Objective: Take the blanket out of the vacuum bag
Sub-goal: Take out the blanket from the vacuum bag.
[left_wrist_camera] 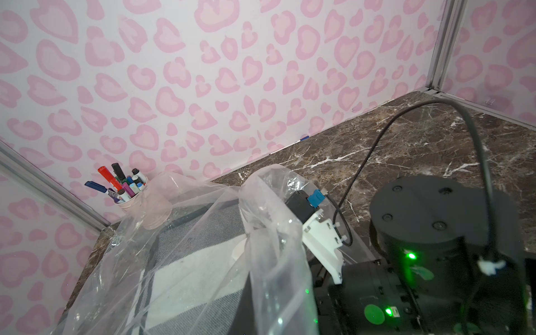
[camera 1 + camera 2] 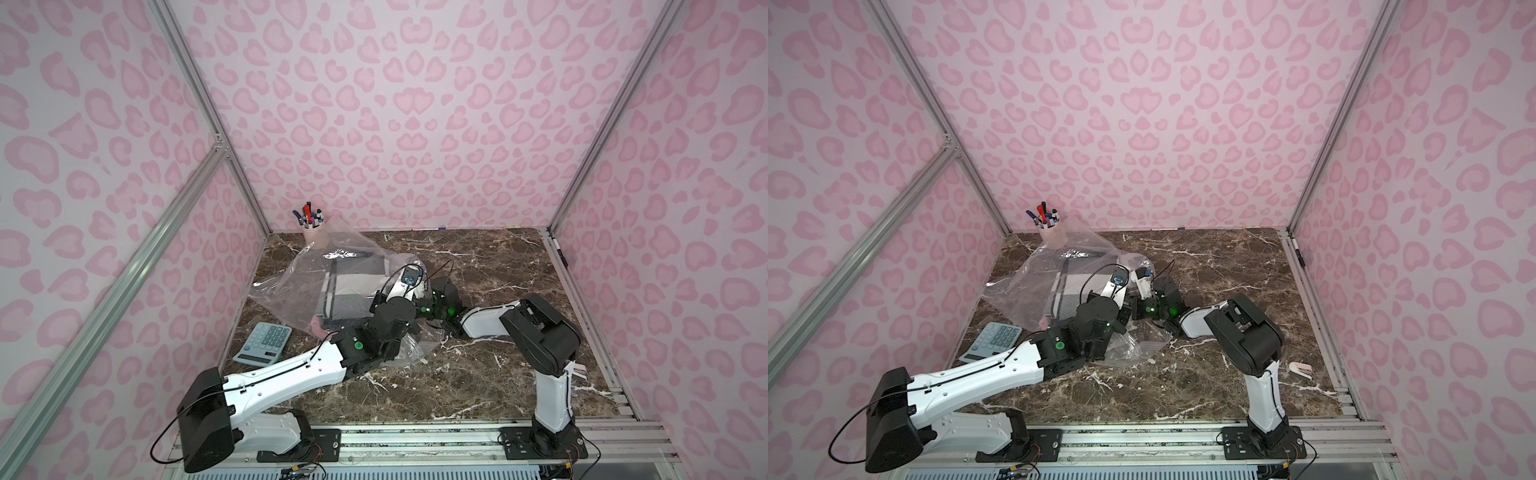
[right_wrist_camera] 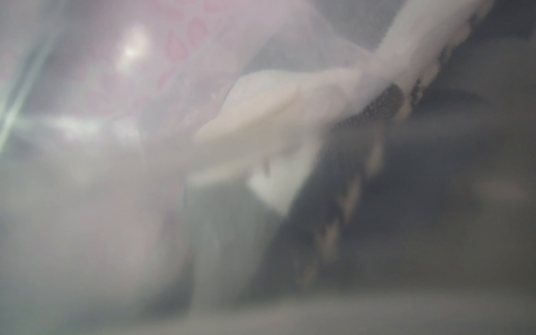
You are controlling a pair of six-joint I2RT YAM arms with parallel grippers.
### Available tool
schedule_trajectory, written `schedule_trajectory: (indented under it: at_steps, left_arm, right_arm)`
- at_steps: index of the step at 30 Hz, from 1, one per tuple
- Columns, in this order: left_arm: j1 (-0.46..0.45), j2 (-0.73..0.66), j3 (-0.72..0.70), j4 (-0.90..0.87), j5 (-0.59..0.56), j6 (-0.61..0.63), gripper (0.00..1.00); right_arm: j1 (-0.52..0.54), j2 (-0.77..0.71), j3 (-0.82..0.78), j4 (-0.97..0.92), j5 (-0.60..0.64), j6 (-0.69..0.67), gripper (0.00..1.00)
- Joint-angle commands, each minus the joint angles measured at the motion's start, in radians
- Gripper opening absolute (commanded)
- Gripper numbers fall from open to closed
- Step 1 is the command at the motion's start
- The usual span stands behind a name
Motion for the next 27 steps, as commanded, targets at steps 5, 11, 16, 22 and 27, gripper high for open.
schedule_trajectory:
  at_steps: [5, 11, 16, 22, 27]
  left_arm:
    - [0.001, 0.0, 0.0, 0.033, 0.001, -0.011, 0.04]
    - [0.001, -0.005, -0.002, 0.021, -0.002, -0.014, 0.04]
    - [0.001, -0.017, -0.01, 0.023, -0.004, -0.016, 0.04]
    - [0.002, 0.012, 0.002, 0.017, -0.002, -0.015, 0.04]
    - [0.002, 0.037, 0.018, 0.012, 0.004, -0.019, 0.04]
  right_arm:
    - [0.0, 0.023, 0.032, 0.049, -0.026, 0.028, 0.74]
    - [0.001, 0.058, 0.065, 0.073, -0.051, 0.048, 0.72]
    - [0.008, 0.063, 0.084, 0.089, -0.065, 0.062, 0.69]
    - [0.015, 0.037, 0.111, 0.063, -0.07, 0.054, 0.68]
    - [0.018, 0.033, 0.126, 0.056, -0.078, 0.058, 0.69]
